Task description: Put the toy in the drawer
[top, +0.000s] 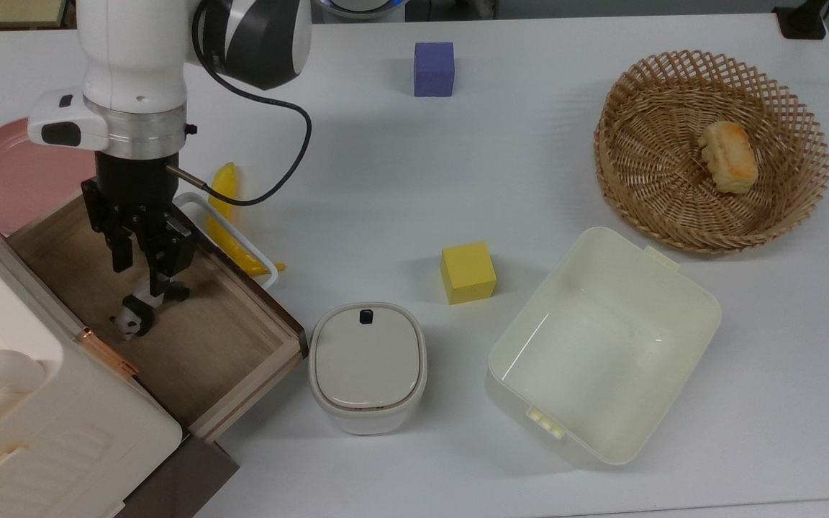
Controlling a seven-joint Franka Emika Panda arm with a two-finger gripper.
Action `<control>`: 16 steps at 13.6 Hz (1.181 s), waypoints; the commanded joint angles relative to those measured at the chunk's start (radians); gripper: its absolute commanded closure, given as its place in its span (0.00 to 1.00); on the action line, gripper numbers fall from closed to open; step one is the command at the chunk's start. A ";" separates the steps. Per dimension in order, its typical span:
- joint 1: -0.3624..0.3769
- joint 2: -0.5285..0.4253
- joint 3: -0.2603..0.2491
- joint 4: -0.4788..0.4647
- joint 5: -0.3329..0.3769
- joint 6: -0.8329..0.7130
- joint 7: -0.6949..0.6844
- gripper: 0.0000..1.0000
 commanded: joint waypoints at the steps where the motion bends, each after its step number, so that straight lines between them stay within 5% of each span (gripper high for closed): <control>1: -0.002 -0.006 -0.012 0.015 0.001 0.009 0.011 0.22; 3: 0.010 -0.084 -0.003 0.006 0.010 -0.014 0.012 0.00; 6: 0.030 -0.170 0.035 0.004 0.001 -0.228 0.005 0.00; 10: 0.032 -0.284 0.179 -0.027 -0.059 -0.581 -0.140 0.00; 16: 0.050 -0.397 0.244 -0.066 -0.042 -0.849 -0.247 0.00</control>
